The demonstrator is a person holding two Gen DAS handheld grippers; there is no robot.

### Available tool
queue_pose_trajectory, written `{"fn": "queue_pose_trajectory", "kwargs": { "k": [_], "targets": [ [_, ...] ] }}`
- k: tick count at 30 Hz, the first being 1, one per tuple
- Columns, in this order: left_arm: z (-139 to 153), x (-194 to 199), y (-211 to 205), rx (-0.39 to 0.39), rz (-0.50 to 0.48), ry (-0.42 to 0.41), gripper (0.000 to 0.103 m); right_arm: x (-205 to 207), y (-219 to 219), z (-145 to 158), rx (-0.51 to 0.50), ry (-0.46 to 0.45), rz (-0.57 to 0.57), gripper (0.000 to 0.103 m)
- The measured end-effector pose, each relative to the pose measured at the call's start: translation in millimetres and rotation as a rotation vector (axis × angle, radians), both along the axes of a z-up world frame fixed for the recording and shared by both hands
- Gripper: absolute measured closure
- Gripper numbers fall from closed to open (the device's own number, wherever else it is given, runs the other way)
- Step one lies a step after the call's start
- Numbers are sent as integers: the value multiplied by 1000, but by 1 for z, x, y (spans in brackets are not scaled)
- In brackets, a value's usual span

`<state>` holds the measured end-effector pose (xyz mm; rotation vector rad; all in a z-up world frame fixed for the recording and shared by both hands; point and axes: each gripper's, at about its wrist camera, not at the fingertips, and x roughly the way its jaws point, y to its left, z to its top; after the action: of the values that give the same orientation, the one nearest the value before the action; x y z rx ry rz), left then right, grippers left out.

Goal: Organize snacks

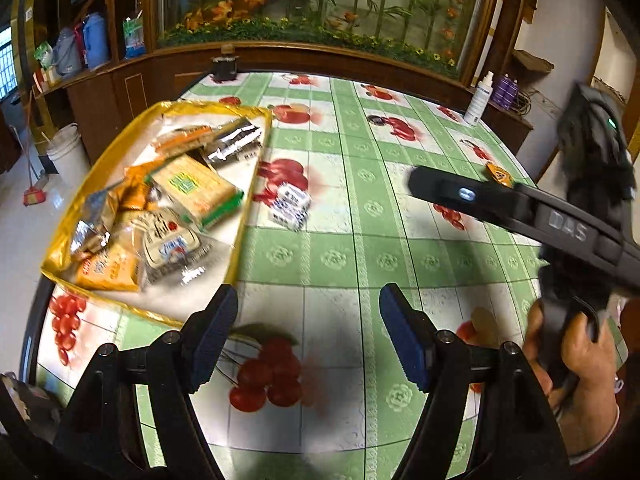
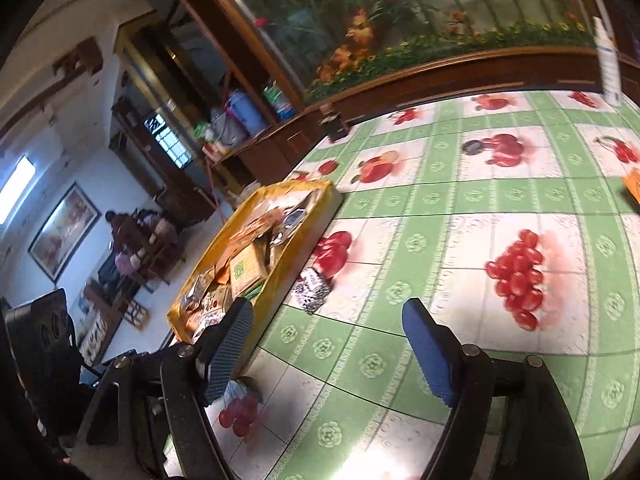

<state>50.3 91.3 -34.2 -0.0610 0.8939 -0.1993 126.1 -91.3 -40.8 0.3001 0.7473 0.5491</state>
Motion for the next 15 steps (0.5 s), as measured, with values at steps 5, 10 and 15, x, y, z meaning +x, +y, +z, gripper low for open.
{"fn": "queue_pose_trajectory", "kwargs": {
  "k": [5,10,15],
  "targets": [
    [-9,-1,10,-46,21,40,30,23,40,-11,-89,22,87,27],
    [-13,4,23,-77,45,55,30,50,86,-24,-278,16,118,33],
    [-16,9,30,-83,56,68,30,61,128,-34,-410,-29,251,34]
  ]
}}
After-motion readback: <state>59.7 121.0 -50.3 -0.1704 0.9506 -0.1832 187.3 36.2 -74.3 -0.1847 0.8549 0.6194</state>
